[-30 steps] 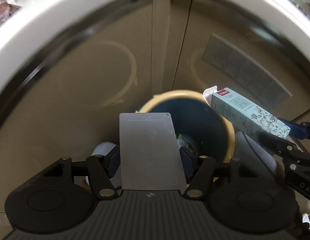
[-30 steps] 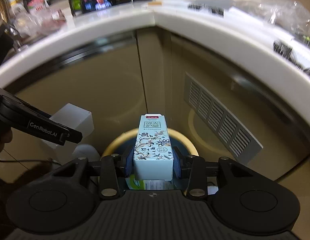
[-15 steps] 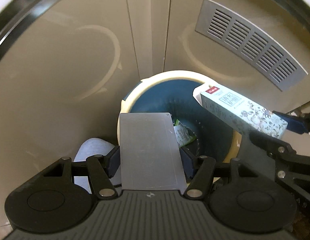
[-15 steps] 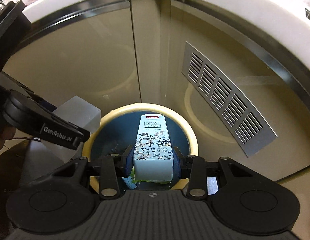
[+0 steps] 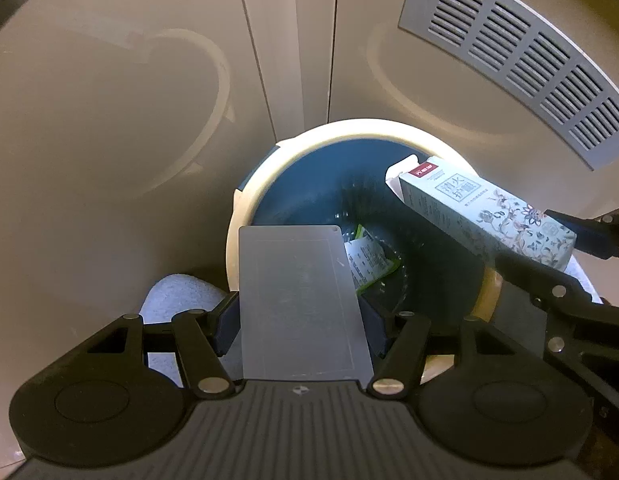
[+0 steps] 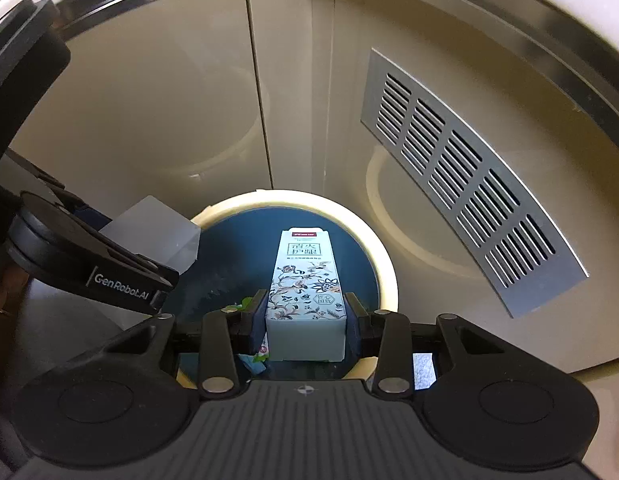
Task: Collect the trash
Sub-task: 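Carry the white lid and light-blue box down over the floor trash bin with both tools, then open the left tool over the bin while the right tool releases the blue box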
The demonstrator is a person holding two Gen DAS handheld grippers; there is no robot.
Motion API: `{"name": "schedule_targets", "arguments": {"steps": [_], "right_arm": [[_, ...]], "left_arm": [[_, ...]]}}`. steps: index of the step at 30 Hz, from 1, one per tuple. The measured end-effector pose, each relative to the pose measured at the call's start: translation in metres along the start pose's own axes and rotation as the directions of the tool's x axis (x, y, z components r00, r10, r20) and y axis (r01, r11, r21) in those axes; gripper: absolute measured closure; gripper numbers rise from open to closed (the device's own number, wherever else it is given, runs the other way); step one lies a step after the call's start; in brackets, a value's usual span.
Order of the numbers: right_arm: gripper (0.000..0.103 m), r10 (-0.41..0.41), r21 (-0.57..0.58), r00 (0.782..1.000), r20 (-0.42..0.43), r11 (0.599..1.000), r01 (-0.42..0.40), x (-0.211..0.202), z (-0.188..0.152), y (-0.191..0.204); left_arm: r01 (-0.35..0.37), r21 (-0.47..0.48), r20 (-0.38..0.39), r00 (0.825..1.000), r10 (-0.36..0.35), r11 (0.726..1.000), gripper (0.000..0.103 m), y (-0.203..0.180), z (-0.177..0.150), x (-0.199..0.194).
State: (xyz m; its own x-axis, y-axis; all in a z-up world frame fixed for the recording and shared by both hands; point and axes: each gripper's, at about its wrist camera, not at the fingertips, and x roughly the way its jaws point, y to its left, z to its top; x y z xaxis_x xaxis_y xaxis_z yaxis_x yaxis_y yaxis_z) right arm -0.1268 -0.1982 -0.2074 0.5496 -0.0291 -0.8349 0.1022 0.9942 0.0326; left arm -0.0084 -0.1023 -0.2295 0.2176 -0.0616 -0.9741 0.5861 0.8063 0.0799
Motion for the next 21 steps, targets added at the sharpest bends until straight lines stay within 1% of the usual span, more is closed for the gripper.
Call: {"name": "schedule_targets", "arguments": {"steps": [13,17,18,20,21], "right_arm": [[0.062,-0.023,0.008,0.999,-0.035,1.0,0.023,0.029,0.001,-0.003],[0.062,-0.037,0.014,0.999,-0.038,0.999,0.038,0.032,0.002,-0.006],[0.062,-0.04,0.016,0.998,-0.039,0.999,0.041,0.033,0.002,-0.007],[0.062,-0.045,0.016,0.998,-0.041,0.999,0.046,0.035,0.003,-0.008],[0.062,-0.047,0.016,0.998,-0.042,0.999,0.048,0.036,0.003,-0.008]], "left_arm": [[-0.043,0.039,-0.036,0.998,0.045,0.998,0.035,-0.014,0.013,0.02],[-0.037,0.047,-0.036,0.999,0.039,0.998,0.034,-0.016,0.013,0.021],[-0.036,0.048,-0.034,0.999,0.037,0.998,0.032,-0.017,0.013,0.021],[-0.041,0.055,-0.02,0.999,0.043,0.998,0.019,-0.018,0.013,0.022],[-0.05,0.06,-0.017,0.999,0.051,0.997,0.007,-0.018,0.013,0.023]]}}
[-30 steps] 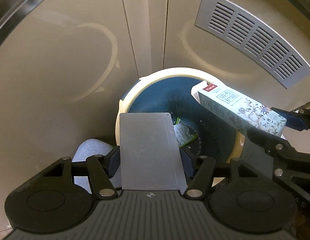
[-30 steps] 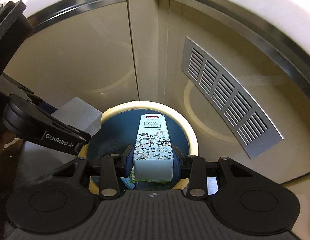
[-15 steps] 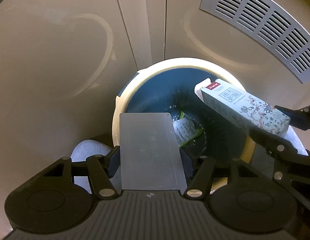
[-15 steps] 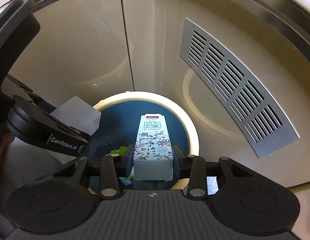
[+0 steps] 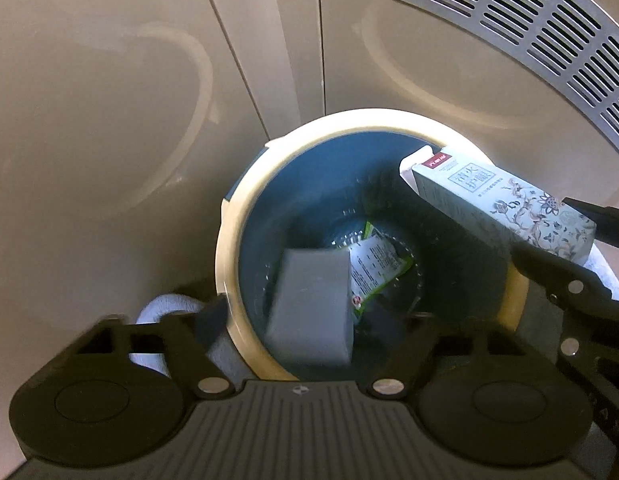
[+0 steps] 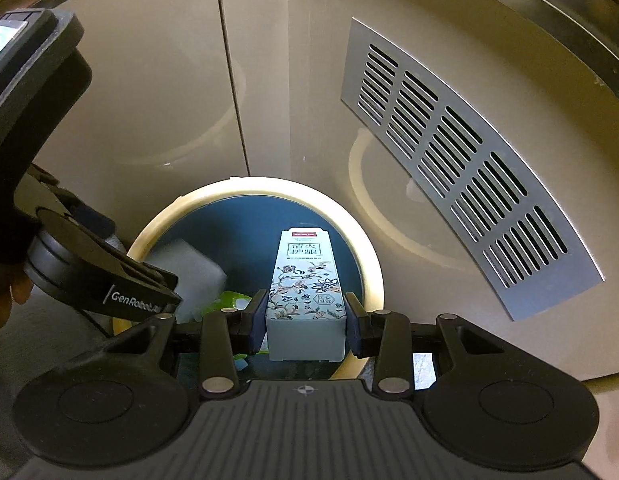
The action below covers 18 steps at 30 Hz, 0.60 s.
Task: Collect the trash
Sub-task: 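Open the left tool over the bin while the right tool releases the blue box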
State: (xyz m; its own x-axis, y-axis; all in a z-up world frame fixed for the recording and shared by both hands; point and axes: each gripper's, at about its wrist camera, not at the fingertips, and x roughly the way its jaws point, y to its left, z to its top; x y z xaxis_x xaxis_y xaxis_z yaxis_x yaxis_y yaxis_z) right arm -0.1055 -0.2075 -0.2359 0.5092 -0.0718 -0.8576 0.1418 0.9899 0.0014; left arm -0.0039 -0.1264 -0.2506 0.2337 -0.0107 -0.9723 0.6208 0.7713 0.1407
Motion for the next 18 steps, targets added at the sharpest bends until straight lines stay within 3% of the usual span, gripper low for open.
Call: {"name": "schedule_targets", "arguments": {"steps": [1,2,6,11,18], "right_arm": [[0.062,-0.001,0.001,1.0,-0.001,1.0,0.001,0.001,0.001,0.0],[0.06,0.0,0.0,1.0,-0.004,1.0,0.0,0.002,0.001,0.001],[0.032,-0.006,-0.001,1.0,0.001,1.0,0.006,-0.001,0.0,0.001],[0.026,-0.014,-0.02,0.999,0.035,1.0,0.015,-0.017,-0.003,-0.002],[0.02,0.032,-0.006,0.995,0.097,0.999,-0.032,-0.061,-0.011,-0.004]], "left_arm": [[-0.004,0.004,0.002,1.0,0.004,1.0,0.0,0.0,0.0,0.0],[-0.002,0.006,0.01,1.0,0.002,1.0,0.0,0.001,0.0,0.0],[-0.026,0.016,-0.004,1.0,0.026,1.0,0.0,0.003,0.0,0.001],[-0.043,0.024,0.021,0.999,0.043,0.999,0.0,0.008,-0.009,-0.014],[-0.086,0.022,0.12,0.989,0.083,0.996,0.0,0.015,-0.034,-0.058]]}}
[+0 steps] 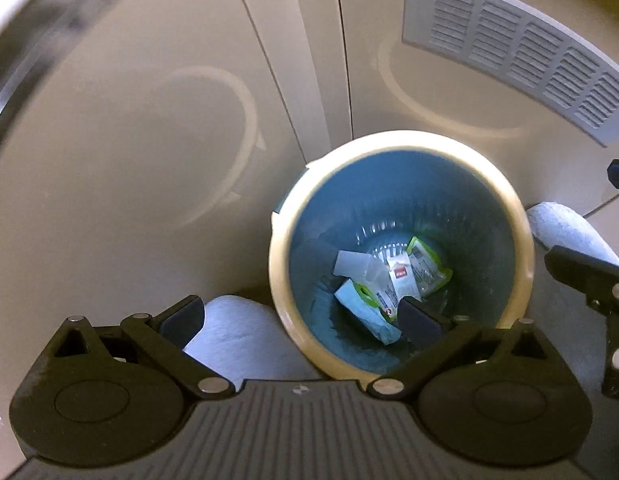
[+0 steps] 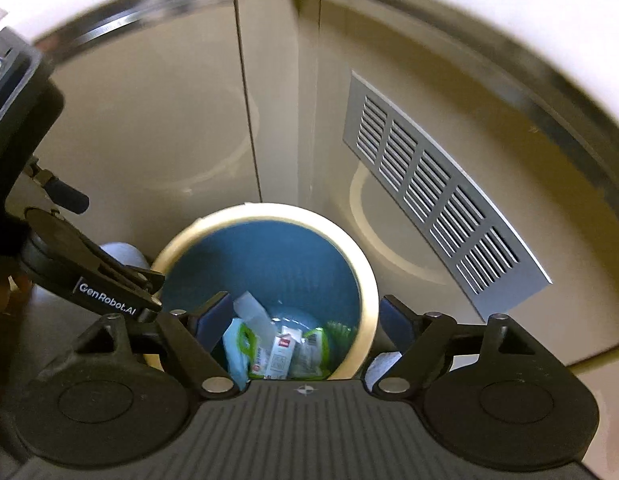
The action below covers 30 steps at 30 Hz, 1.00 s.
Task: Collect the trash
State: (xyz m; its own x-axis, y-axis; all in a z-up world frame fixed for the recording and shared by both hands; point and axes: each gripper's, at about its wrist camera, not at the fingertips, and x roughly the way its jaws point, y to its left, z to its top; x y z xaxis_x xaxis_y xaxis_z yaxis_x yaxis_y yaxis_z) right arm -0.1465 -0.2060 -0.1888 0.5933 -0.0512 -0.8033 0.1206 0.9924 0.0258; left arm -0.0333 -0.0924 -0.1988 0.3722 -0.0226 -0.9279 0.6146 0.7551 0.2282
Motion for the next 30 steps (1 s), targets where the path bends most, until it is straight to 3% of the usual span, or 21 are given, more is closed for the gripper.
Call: {"name": "schedule_targets", "arguments": {"steps": [5,11,30], "right_arm": [[0.017,0.045,0.022,0.998,0.047,0.999,-0.046,-0.028,-0.003,0.006],[0.015,0.021,-0.06,0.992,0.125,0.998,-0.014,-0.054,-0.009,0.021],[0.013,-0.015,-0.097,0.976,0.217,0.995,0.037,-0.088,-0.023,0.038]], "left_arm": [[-0.011,-0.009,0.074,0.997,0.012,1.0,0.0,0.001,-0.014,-0.032],[-0.051,-0.028,0.148,0.987,0.055,0.998,0.0,-0.002,-0.021,-0.06],[-0.1,0.011,0.223,0.97,0.095,0.995,0.0,-0.019,-0.04,-0.088]]}}
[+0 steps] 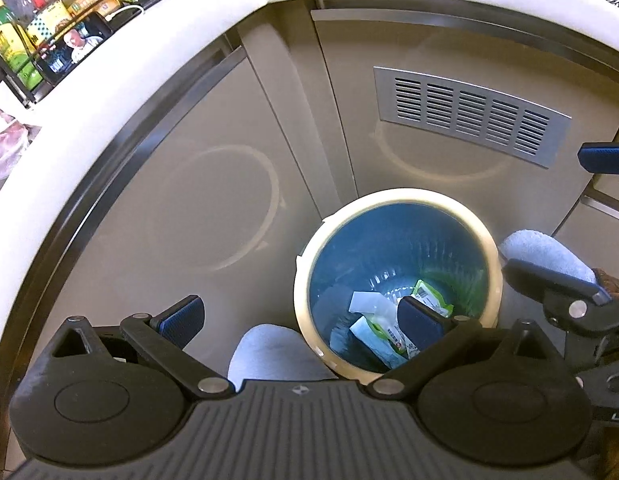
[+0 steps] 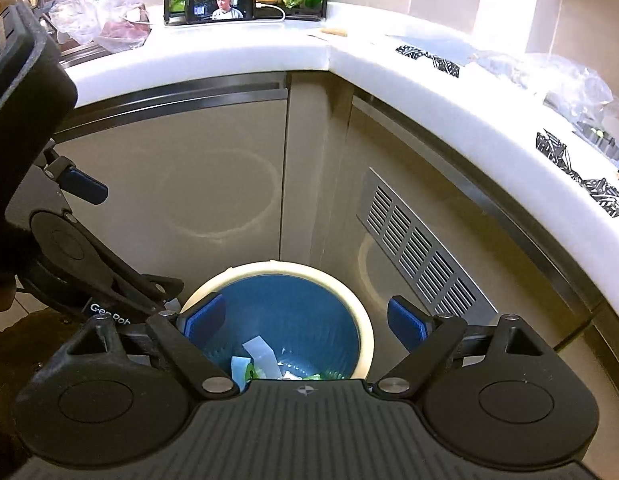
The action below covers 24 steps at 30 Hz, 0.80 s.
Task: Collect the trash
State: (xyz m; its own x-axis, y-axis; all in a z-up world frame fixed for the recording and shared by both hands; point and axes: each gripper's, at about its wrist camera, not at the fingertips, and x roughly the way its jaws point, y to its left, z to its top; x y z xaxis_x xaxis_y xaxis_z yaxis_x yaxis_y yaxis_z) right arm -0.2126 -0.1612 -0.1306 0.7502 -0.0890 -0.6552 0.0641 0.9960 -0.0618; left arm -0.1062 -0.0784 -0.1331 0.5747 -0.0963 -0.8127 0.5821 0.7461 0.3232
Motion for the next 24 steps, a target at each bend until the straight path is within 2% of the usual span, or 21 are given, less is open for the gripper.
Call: {"name": "schedule_targets", "arguments": {"steps": [17,24], "right_arm": [[0.011,0.013,-0.011,1.0,0.0,1.0,-0.013,-0.0023,0.0001,0.0001],[0.007,0.009,0.001,1.0,0.017,1.0,-0.009,-0.0008,-0.0008,0.0005]], "left_arm": [[-0.024,-0.011,0.026,0.999,0.024,1.0,0.0,0.0056,-0.0014,-0.0066],[-0.057,-0.02,0.055,0.997,0.058,0.998,0.0,0.008,-0.0005,-0.0105]]}}
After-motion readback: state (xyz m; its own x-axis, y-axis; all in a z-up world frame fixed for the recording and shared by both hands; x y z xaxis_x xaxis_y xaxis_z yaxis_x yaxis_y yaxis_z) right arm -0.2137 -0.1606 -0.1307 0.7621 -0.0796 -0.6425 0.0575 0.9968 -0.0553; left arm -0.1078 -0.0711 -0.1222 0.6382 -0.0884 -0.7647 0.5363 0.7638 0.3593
